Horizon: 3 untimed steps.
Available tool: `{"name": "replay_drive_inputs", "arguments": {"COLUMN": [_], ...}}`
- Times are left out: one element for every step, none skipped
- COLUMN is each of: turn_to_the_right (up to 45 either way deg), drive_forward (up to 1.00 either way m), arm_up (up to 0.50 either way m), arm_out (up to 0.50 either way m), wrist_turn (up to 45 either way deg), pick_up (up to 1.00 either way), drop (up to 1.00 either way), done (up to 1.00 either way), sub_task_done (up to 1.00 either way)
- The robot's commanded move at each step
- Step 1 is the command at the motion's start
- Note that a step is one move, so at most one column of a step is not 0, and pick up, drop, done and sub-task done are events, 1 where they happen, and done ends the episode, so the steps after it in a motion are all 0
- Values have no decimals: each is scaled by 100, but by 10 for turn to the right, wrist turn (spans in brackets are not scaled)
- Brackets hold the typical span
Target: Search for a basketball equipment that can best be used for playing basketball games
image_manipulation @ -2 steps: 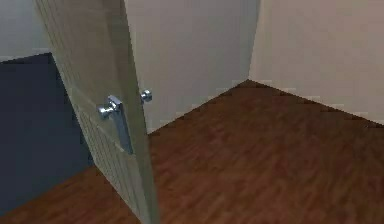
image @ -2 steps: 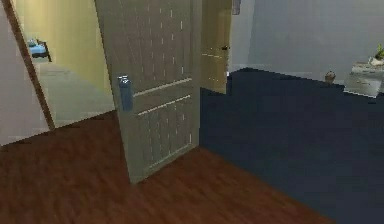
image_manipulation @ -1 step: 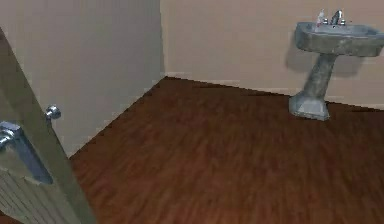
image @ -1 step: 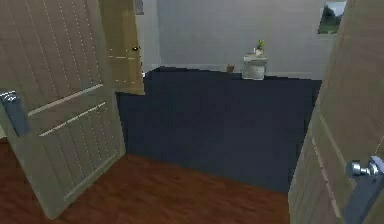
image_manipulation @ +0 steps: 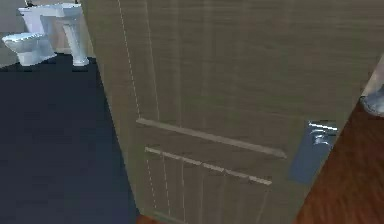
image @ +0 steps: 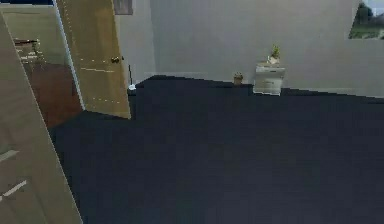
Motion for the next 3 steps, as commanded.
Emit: {"name": "replay_drive_inputs", "arguments": {"turn_to_the_right": [0, -360, 0], "drive_forward": [95, 0, 50], "arm_up": [0, 0, 0], "arm_out": [0, 0, 0], "wrist_turn": [0, 0, 0], "pick_up": [0, 0, 0], "drop": [0, 0, 0], "done": [0, 0, 0], "sub_task_done": [0, 0, 0]}}
